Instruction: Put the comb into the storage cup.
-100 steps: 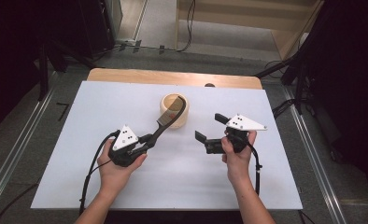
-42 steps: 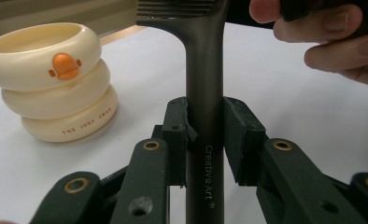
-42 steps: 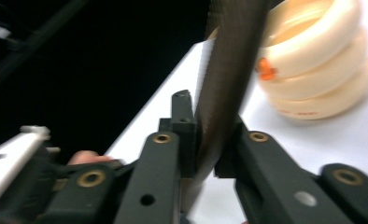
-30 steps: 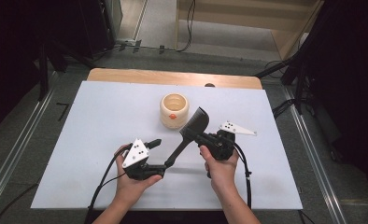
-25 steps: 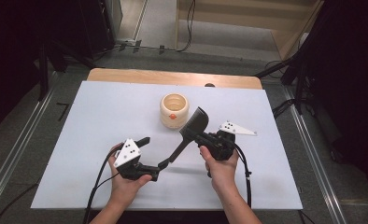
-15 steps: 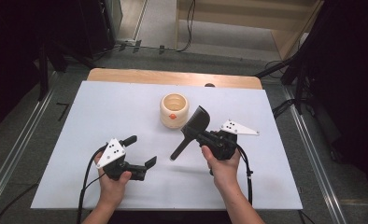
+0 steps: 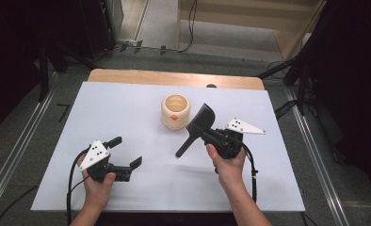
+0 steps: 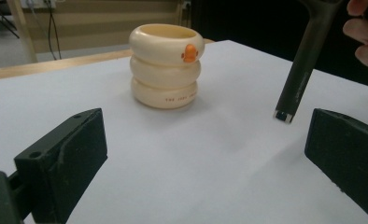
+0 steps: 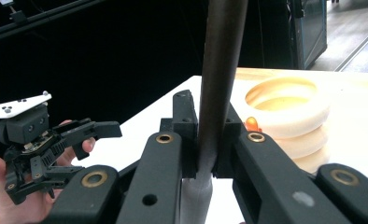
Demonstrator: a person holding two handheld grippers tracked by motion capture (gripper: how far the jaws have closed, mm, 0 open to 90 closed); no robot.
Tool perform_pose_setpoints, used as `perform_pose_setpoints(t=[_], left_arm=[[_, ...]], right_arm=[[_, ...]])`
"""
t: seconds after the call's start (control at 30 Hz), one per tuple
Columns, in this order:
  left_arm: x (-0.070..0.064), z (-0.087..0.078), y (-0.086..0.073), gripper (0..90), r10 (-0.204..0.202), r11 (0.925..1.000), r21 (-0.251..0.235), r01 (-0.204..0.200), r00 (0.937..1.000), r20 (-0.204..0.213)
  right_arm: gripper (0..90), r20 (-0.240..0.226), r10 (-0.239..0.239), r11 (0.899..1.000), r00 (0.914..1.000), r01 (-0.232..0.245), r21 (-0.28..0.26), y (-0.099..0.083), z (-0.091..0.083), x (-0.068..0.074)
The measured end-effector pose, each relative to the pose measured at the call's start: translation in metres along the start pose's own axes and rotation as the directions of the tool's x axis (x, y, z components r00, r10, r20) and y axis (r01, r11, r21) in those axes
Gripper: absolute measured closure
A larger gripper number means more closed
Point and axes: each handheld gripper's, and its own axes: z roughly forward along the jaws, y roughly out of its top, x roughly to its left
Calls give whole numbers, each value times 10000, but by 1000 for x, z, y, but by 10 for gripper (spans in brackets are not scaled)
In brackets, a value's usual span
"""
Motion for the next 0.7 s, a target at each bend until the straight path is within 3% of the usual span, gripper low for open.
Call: perform_pose_setpoints(t=[0.3,0.47,0.7], left_arm=[[15,-20,-5,0,13,10000,-8,-13,9986,-527],[25,-28,-9,0,-224,9997,-16,224,9957,-903],[33,-37,-13,0,-191,9998,-32,189,9935,-1126]], right_arm=[[818,97,-278,9996,9996,278,33,7,1,0],[818,120,-418,9991,9991,418,21,11,2,0],[819,255,-544,9985,9982,545,-11,17,2,-2]])
